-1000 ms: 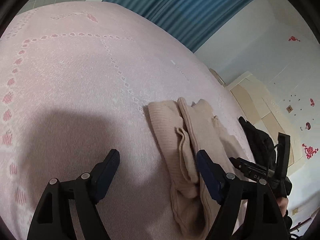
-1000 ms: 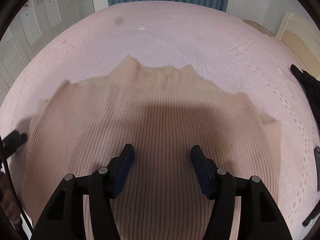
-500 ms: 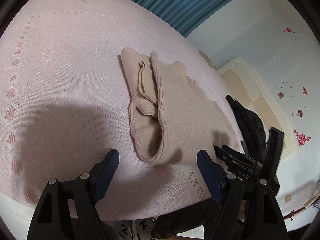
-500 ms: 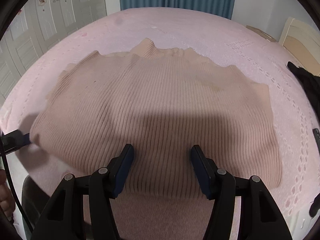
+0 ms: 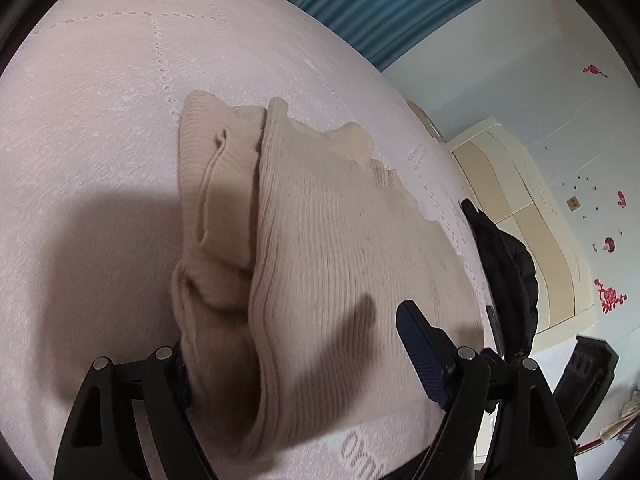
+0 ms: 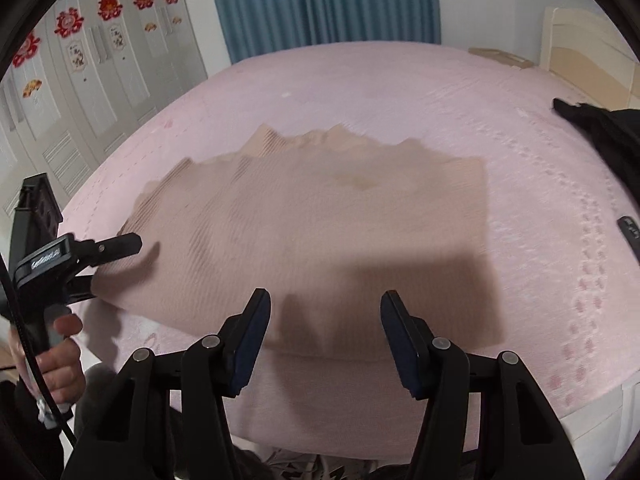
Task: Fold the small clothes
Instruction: 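Grasp the sweater fold with the left tool, lift and lay it down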
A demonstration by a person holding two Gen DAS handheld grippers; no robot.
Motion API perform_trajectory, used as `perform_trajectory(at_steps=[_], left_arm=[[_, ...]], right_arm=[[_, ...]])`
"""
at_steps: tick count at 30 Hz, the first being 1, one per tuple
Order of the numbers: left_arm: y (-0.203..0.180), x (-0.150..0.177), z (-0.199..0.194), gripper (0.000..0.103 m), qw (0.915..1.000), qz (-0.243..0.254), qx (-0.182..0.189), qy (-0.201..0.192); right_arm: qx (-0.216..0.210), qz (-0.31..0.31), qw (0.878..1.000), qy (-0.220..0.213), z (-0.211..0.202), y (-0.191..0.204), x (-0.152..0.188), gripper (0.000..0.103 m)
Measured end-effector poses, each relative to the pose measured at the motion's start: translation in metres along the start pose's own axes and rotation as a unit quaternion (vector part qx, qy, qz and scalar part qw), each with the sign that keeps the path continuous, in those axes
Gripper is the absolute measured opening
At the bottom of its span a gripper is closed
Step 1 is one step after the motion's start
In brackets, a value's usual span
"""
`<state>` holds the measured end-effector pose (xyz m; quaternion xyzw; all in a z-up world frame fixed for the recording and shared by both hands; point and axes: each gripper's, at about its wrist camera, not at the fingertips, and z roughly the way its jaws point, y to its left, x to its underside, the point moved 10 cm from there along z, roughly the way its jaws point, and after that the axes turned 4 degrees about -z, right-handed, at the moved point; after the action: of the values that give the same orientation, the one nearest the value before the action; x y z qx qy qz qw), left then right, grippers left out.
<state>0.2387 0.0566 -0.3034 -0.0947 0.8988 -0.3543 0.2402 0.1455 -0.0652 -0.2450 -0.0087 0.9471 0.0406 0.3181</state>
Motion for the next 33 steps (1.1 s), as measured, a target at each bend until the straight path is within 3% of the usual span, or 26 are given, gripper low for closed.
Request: perform_trajectory(at_steps=[4, 6, 9, 10, 11, 12, 18, 26, 30, 33], left_arm=[[0.0, -0.015, 0.009, 0.081, 0.9997, -0.024, 0.0, -0.001], [0.0, -0.022, 0.012, 0.074, 0.9993, -0.036, -0.008, -0.007], [0.003, -0.027, 0.015, 0.052, 0.9976, -0.056, -0.037, -0.018], [0.003, -0.028, 0.016, 0.035, 0.9969, -0.058, -0.049, -0.018], [0.001, -0.029, 0.017, 0.024, 0.9964, -0.058, -0.058, -0.02], [-0.001, -0.032, 0.015, 0.021, 0.9962, -0.055, -0.064, -0.023], [-0.033, -0.045, -0.008, 0.019, 0.9953, -0.017, -0.086, -0.04], [-0.121, -0.051, -0.021, 0.018, 0.985, 0.055, -0.143, -0.08], [-0.167, -0.041, -0.012, 0.018, 0.9765, 0.108, -0.164, -0.09], [-0.204, -0.02, 0.018, 0.018, 0.9693, 0.151, -0.177, -0.079]], right_arm=[[-0.004, 0.023, 1.0, -0.009, -0.002, -0.018, -0.008, 0.057], [-0.009, 0.034, 0.999, -0.011, 0.0, -0.024, -0.011, 0.057], [-0.011, 0.046, 0.999, -0.013, 0.001, -0.032, -0.011, 0.057], [-0.013, 0.05, 0.999, -0.013, 0.002, -0.035, -0.012, 0.057], [-0.013, 0.053, 0.998, -0.013, 0.003, -0.037, -0.012, 0.057], [-0.014, 0.057, 0.998, -0.013, 0.003, -0.04, -0.012, 0.057], [-0.012, 0.091, 0.995, -0.025, -0.007, -0.064, -0.014, 0.056], [0.002, 0.141, 0.989, -0.047, -0.035, -0.108, -0.012, 0.055], [0.003, 0.184, 0.982, -0.049, -0.049, -0.14, -0.001, 0.054], [0.012, 0.204, 0.978, -0.052, -0.06, -0.164, 0.009, 0.054]])
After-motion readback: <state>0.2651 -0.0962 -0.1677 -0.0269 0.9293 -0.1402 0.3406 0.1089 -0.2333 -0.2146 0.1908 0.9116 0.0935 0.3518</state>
